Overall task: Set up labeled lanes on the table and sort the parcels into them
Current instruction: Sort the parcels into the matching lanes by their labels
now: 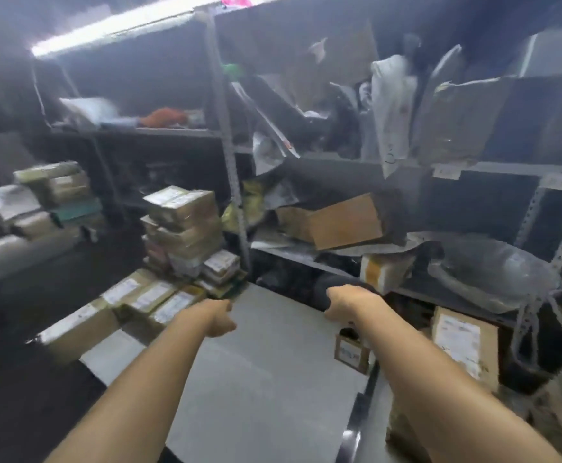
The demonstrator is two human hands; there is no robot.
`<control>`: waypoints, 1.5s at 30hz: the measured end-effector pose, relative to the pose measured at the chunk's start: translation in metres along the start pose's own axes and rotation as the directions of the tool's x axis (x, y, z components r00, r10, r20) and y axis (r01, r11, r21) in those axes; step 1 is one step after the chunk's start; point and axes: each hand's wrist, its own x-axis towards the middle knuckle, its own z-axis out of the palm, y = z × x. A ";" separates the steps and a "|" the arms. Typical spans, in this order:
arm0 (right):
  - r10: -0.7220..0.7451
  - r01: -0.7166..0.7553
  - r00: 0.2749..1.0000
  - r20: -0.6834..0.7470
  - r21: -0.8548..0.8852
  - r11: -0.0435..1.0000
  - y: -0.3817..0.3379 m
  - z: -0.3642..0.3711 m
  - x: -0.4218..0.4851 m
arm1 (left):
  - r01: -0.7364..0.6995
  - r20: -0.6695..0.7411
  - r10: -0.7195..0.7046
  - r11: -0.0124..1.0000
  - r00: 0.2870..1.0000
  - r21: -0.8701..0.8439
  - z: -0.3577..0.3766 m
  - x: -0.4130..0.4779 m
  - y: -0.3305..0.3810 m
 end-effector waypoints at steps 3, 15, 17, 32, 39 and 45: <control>-0.096 0.096 0.995 -0.014 -0.034 0.995 -0.076 -0.002 0.020 | 0.064 0.002 -0.064 0.997 0.998 -0.030 -0.005 -0.006 -0.078; -0.246 0.244 0.968 0.041 0.040 0.969 -0.366 0.016 0.125 | 0.254 0.048 -0.250 0.962 0.967 -0.098 -0.004 0.032 -0.379; -0.246 0.243 0.967 0.071 0.049 0.969 -0.397 0.027 0.148 | 0.271 0.076 -0.265 0.959 0.961 -0.078 0.000 0.046 -0.414; -0.327 0.262 0.921 0.211 0.286 0.922 -0.577 0.118 0.334 | 0.384 0.124 -0.371 0.917 0.920 -0.106 0.026 0.189 -0.574; -0.284 0.143 0.928 0.242 0.472 0.870 -0.632 0.143 0.392 | 0.387 0.122 -0.371 0.906 0.921 -0.173 0.026 0.255 -0.639; -0.117 -0.084 0.962 0.246 0.679 0.730 -0.682 0.168 0.428 | 0.304 0.122 -0.282 0.920 0.952 -0.246 0.029 0.328 -0.691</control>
